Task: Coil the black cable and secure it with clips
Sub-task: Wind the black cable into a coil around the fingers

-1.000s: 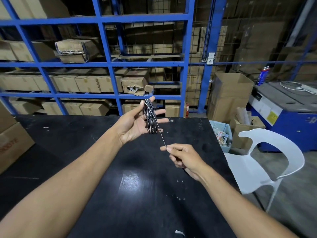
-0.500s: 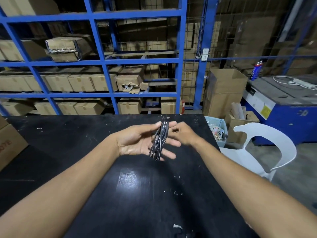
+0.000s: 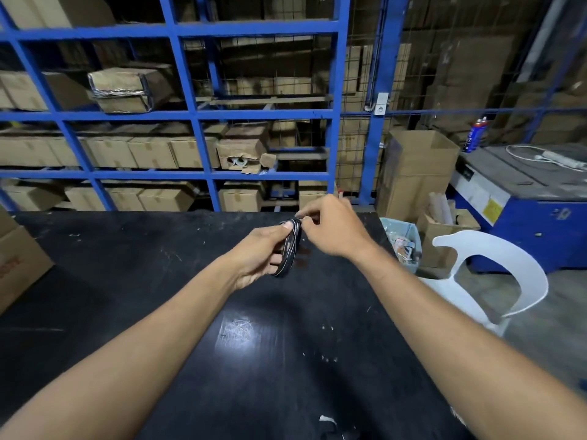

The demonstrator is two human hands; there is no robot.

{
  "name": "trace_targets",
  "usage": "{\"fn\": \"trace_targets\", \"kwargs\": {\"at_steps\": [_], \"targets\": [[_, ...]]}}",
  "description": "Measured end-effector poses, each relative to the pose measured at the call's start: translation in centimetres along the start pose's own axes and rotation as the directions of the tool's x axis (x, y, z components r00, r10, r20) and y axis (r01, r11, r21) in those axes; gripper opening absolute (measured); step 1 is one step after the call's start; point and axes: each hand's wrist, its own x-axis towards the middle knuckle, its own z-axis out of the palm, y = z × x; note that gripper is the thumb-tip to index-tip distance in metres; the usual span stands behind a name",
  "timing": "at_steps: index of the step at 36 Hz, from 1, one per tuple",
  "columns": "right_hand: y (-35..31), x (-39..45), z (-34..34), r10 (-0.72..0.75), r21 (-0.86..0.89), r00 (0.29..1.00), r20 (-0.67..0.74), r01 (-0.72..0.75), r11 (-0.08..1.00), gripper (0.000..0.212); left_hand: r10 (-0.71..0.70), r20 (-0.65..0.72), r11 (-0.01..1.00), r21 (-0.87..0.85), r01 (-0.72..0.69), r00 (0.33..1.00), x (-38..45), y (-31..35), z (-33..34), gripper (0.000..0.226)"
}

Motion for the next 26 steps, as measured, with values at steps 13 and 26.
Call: {"fn": "trace_targets", "kwargs": {"at_steps": [13,26], "targets": [[1.6,-5.6,7.0,0.407,0.863,0.909,-0.086,-0.136,0.486,0.031,0.040,-0.135,0.824,-0.556,-0.109,0.990,1.1,0.1,1.8,0.037],[4.7,-7.4,7.8,0.301,0.907,0.936,0.180,-0.277,0.317,0.019,0.084,-0.013,0.586,-0.808,-0.060,0.996,0.0,1.9,0.5,0.038]]}}
